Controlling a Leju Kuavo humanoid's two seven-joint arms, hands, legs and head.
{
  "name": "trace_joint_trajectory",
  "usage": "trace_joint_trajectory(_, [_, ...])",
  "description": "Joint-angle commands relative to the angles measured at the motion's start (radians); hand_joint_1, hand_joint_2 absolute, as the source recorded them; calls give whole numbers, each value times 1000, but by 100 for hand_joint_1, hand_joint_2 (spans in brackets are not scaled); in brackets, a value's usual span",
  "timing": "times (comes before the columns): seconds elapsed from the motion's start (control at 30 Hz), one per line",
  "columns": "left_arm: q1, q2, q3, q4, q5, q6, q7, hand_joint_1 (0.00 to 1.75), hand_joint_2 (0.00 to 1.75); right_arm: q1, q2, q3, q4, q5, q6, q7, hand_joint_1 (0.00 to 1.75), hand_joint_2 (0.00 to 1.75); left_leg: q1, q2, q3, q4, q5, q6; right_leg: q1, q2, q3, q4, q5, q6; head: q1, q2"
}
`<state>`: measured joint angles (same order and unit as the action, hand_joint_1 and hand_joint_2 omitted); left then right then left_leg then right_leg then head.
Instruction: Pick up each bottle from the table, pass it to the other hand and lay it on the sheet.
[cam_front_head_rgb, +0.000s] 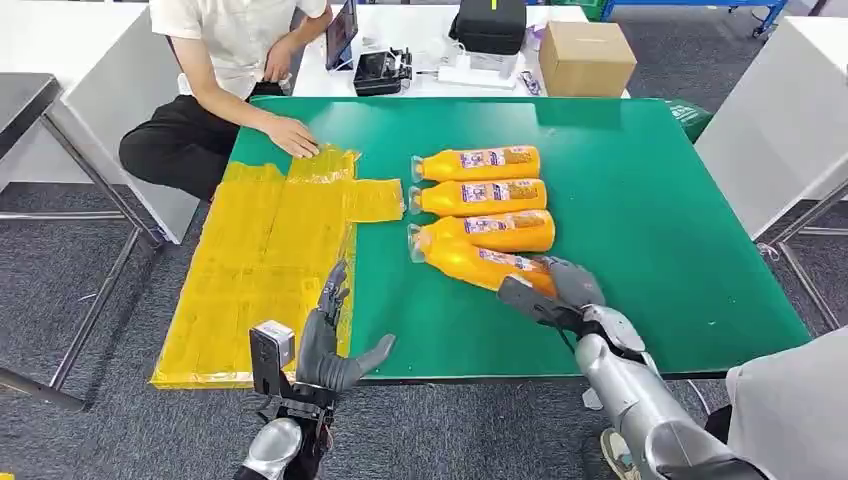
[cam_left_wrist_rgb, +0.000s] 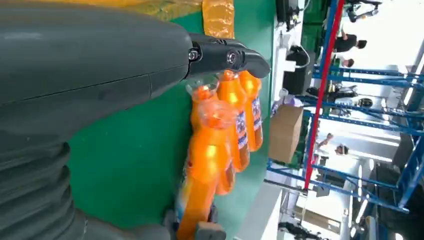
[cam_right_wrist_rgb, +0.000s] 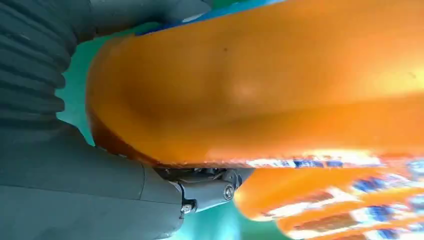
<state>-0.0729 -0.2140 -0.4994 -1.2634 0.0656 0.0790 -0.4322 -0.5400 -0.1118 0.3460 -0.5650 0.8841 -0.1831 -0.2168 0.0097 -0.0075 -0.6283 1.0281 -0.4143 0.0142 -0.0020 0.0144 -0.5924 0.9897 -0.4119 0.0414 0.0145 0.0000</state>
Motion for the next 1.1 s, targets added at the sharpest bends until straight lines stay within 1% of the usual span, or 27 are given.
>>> trace_joint_trajectory(0.03, [-10,20,18,27,157,15,49,0,175,187,75,-99,-161,-244,72,-162,175,175,1,-1,2,-2,0,-1,2,-2,3,-3,0,-1,0,0])
trace_joint_trajectory(0.07, [-1,3,56,40,271,3,112,0,175,214,86,-110,-223,-292,58,-202,175,175,1,-1,2,-2,0,-1,1,-2,3,-2,0,-1,0,0])
trace_joint_trajectory(0.13, [28,0,62,27,376,21,170,0,175,280,94,-77,-367,-336,30,-187,175,175,1,0,2,-2,0,-1,1,-2,2,-2,-1,-1,0,0])
trace_joint_trajectory(0.17, [33,8,48,31,391,25,176,0,175,297,99,-64,-409,-353,18,-183,175,175,1,0,1,-2,0,-1,1,-1,2,-2,-1,-1,0,0])
trace_joint_trajectory(0.23, [35,14,33,37,405,29,168,0,175,304,98,-44,-435,-360,10,-163,175,175,0,0,1,-2,-1,-1,1,-1,1,-1,-1,-1,0,0])
trace_joint_trajectory(0.37, [28,22,19,37,411,32,166,0,175,295,91,-39,-420,-377,-1,-176,175,175,0,0,-7,-1,0,-1,0,-1,-6,0,-1,0,0,0])
trace_joint_trajectory(0.43, [7,56,-20,53,426,3,185,0,175,294,105,-13,-433,-385,-10,-193,175,175,0,0,-7,-1,-1,-1,0,-1,-6,0,-2,0,0,0])
trace_joint_trajectory(0.47, [5,60,-26,52,434,-5,183,0,175,293,109,-4,-434,-388,-7,-190,168,175,0,0,-9,-1,0,-1,0,-1,-7,0,-1,-1,0,0])
trace_joint_trajectory(0.5, [1,65,-39,46,442,-24,182,0,175,284,115,18,-422,-391,7,-179,171,175,0,1,-8,-2,-1,-1,0,0,-7,0,-2,-1,0,0])
trace_joint_trajectory(0.53, [-4,70,-56,38,445,-41,184,0,175,266,122,44,-389,-388,20,-174,175,175,0,0,-9,-2,0,-1,0,-1,-7,0,-2,-1,0,0])
trace_joint_trajectory(0.6, [-13,68,-63,41,456,-47,193,0,175,235,144,82,-330,-381,27,-171,175,175,0,0,-12,-1,0,-1,0,1,-10,0,-1,-1,0,0])
trace_joint_trajectory(0.63, [-23,67,-68,48,461,-47,197,0,175,211,159,109,-284,-377,37,-168,175,175,0,2,-10,-1,-1,-1,0,1,-9,0,-1,-1,0,0])
trace_joint_trajectory(0.7, [-39,69,-86,50,456,-60,191,0,175,170,182,156,-205,-377,64,-159,175,175,0,1,-12,-1,0,-1,0,1,-11,0,0,-1,0,0])
trace_joint_trajectory(0.73, [-43,68,-91,48,453,-68,188,0,175,157,190,168,-179,-376,65,-155,175,175,0,2,-10,-2,0,-1,0,2,-10,0,-1,-1,0,0])
trace_joint_trajectory(0.8, [-44,65,-92,47,454,-66,188,0,175,155,195,170,-177,-376,63,-154,175,175,1,1,-13,-1,0,-1,0,1,-12,0,0,0,-1,0])
trace_joint_trajectory(0.9, [-42,67,-92,45,453,-67,188,0,175,152,191,171,-173,-377,62,-155,175,175,0,1,-10,-2,0,-1,0,0,-9,0,-1,-1,0,0])
trace_joint_trajectory(0.97, [-41,68,-92,45,453,-68,188,0,175,152,190,172,-172,-379,62,-156,175,175,1,0,-12,-1,0,-1,0,0,-11,0,-1,0,0,0])
trace_joint_trajectory(1.07, [-41,68,-92,45,453,-68,188,0,175,152,190,172,-172,-379,62,-156,175,175,0,1,-9,-2,-1,-1,0,0,-8,0,-2,0,0,0])
trace_joint_trajectory(1.1, [-41,68,-92,45,453,-68,188,0,175,152,190,172,-172,-379,62,-156,175,175,0,-1,-13,-1,0,-1,0,-1,-11,0,-1,0,0,0])
